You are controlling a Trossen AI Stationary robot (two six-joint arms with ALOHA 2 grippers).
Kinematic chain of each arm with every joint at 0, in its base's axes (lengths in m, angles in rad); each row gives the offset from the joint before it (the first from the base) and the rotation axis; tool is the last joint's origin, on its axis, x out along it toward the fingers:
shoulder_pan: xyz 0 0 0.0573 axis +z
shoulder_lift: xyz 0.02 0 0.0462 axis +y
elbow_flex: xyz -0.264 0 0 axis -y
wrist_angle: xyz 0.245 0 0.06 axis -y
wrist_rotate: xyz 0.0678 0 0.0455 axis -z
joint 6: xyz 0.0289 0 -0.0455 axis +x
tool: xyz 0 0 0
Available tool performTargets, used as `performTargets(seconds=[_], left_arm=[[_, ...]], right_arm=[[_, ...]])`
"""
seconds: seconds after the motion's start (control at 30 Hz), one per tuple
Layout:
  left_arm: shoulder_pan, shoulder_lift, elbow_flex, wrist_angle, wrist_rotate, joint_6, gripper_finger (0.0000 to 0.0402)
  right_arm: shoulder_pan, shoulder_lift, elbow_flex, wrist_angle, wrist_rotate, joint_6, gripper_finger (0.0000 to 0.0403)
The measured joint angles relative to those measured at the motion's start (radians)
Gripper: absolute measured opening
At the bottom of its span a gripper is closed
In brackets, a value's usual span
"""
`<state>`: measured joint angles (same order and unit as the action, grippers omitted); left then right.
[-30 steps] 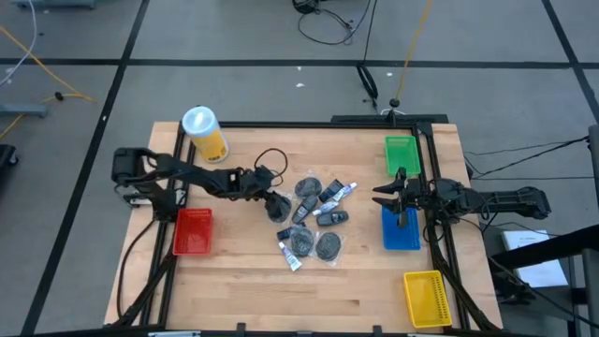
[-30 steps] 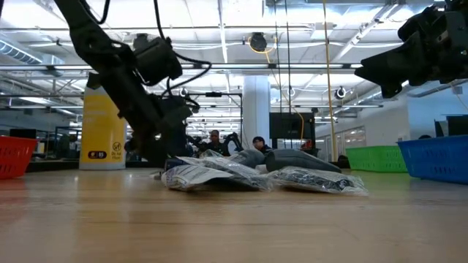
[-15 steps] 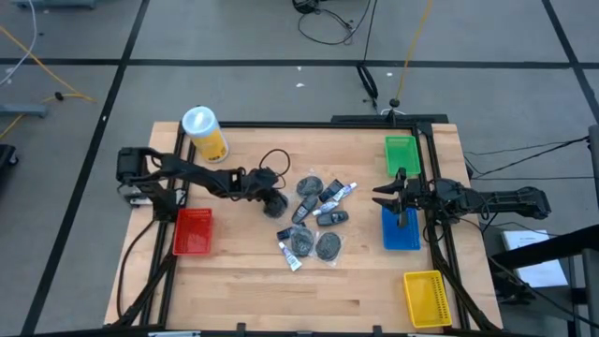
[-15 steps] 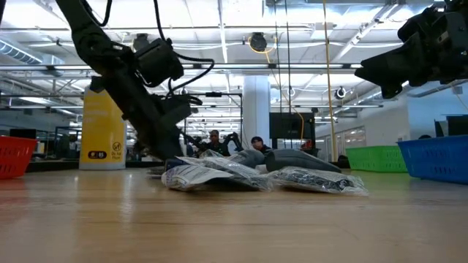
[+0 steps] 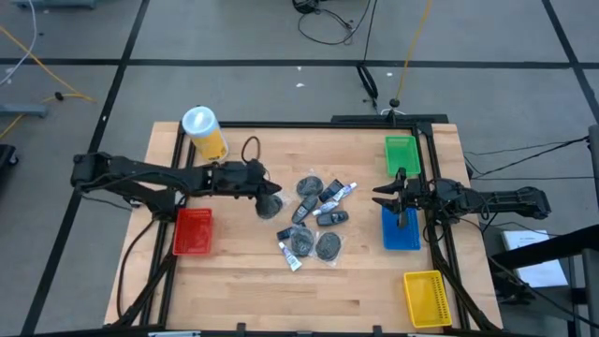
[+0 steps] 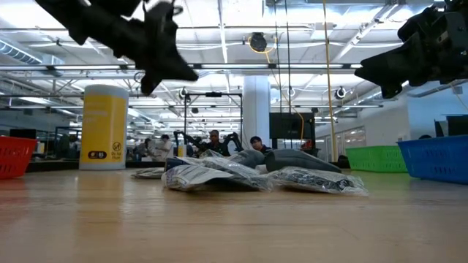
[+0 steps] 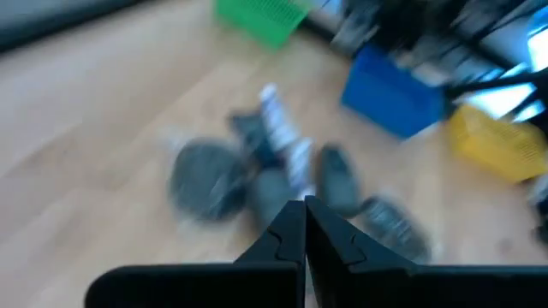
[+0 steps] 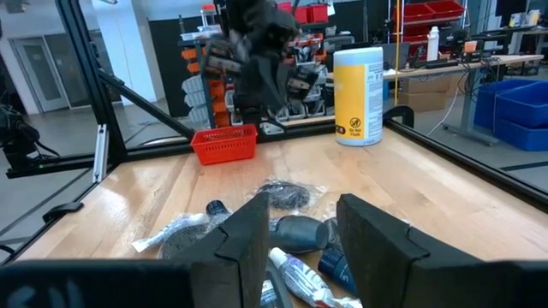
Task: Pick & Place Travel size toiletries
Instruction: Put the hair comb into the red bin, then put the toothpaste into the blue bin
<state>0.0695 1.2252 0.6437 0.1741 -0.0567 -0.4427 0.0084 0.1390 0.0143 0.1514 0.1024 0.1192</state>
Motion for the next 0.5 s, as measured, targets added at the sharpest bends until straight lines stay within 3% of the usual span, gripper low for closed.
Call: performTargets(seconds=[0.13,0.33,0.5], left_arm=[[0.010,-0.003,0.001,0.012,-0.007,0.044,0.0002],[0.035,0.016,0.001,-0.078,-0.106,0.124,0.0003],[0.067,0.112,0.001,0.046,-0.123,0.187,0.0020]], right_arm=[[0.000,0.000,0.000,0.002,0.000,0.016,0.0130],[0.000,0.008,0.000,0.004,0.001,0.054,0.0130],[0.000,0.089,0.000,0.061,0.053,0.074,0.0130]])
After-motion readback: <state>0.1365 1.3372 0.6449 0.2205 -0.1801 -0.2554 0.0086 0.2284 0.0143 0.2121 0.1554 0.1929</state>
